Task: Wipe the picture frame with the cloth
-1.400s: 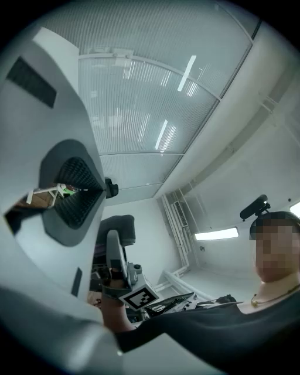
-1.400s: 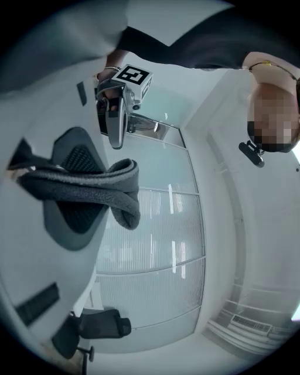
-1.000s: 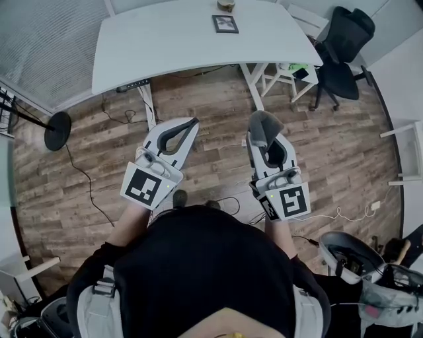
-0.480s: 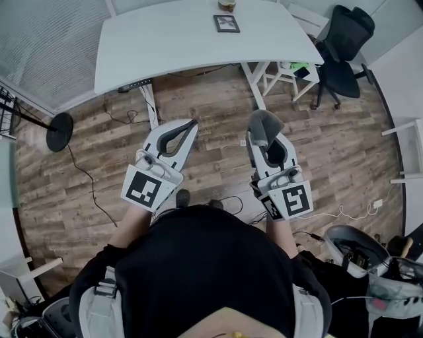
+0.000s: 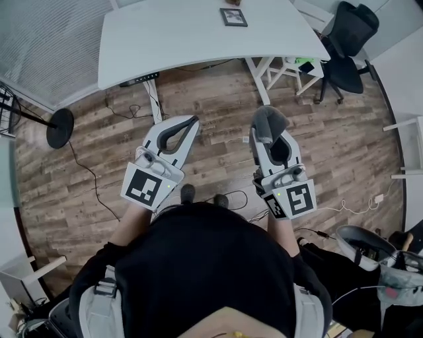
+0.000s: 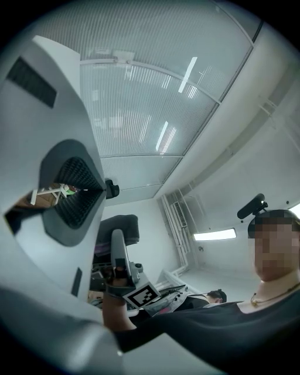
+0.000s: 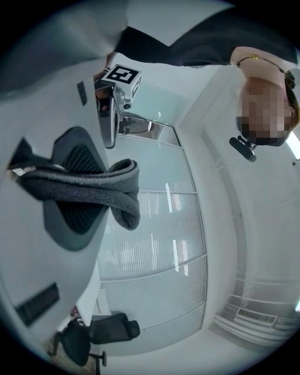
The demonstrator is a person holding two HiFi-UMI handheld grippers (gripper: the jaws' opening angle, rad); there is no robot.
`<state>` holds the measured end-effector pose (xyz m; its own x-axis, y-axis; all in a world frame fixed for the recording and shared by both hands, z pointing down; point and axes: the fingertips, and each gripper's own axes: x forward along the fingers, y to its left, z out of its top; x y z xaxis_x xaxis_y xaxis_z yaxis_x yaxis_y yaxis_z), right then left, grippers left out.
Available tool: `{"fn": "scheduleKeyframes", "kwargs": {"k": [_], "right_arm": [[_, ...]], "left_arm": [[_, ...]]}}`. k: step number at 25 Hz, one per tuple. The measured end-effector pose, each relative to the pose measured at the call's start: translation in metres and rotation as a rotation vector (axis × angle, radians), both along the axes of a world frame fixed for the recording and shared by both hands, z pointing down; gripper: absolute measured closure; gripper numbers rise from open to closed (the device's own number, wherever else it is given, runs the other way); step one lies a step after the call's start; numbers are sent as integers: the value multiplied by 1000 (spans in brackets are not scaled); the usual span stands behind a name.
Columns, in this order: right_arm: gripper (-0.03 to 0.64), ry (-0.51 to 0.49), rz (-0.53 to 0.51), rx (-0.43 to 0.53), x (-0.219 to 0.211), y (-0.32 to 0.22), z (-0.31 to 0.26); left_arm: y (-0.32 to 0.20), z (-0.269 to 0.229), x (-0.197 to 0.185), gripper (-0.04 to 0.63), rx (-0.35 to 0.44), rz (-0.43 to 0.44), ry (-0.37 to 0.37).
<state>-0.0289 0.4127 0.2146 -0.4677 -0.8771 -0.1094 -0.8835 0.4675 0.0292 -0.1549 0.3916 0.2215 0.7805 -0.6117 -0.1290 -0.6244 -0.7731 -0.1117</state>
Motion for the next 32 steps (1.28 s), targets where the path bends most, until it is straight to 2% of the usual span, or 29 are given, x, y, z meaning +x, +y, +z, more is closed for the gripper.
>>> {"fn": "scheduleKeyframes", "kwargs": {"k": [13,23,32], "right_arm": [[509,3,48,12,-52,-13,4],[509,17,113,6,-55,-1,5],[509,18,99,12,-59,-14,6]], "left_arm": [[-21,4,-46,583,8,59,-10],[-16,6,-50,583,12,122,0],[-27,3,-51,583,17,112,5]]}}
